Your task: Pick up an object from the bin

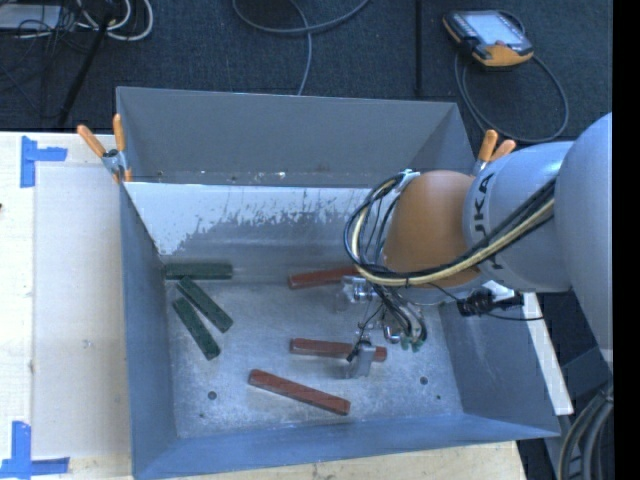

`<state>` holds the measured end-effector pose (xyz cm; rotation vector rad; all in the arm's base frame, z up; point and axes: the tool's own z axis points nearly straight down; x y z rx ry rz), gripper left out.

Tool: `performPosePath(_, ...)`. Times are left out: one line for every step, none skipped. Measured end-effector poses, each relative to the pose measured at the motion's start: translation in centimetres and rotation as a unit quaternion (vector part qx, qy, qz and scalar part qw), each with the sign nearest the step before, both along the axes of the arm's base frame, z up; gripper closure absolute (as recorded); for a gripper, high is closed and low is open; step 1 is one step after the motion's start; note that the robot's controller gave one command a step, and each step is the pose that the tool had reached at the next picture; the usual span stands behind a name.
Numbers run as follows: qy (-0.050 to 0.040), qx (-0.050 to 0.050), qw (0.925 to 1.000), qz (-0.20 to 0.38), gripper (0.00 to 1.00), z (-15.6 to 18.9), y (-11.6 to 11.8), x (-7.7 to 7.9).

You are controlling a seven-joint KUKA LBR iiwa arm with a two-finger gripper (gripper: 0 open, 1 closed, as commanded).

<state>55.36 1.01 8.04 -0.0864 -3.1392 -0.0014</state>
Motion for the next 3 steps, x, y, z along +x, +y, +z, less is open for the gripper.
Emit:
performPosePath(-0.0005, 0.000, 0.9987, 0.051, 1.00, -1.04, -0.44, 0.70)
performPosePath(-0.0004, 0.000, 0.9987, 0.051, 1.00, -1.04, -0.43, 0.70)
performPosePath(0.0009, 0.000, 0.9987, 0.052, 1.00, -0.75, -0.42, 0.59)
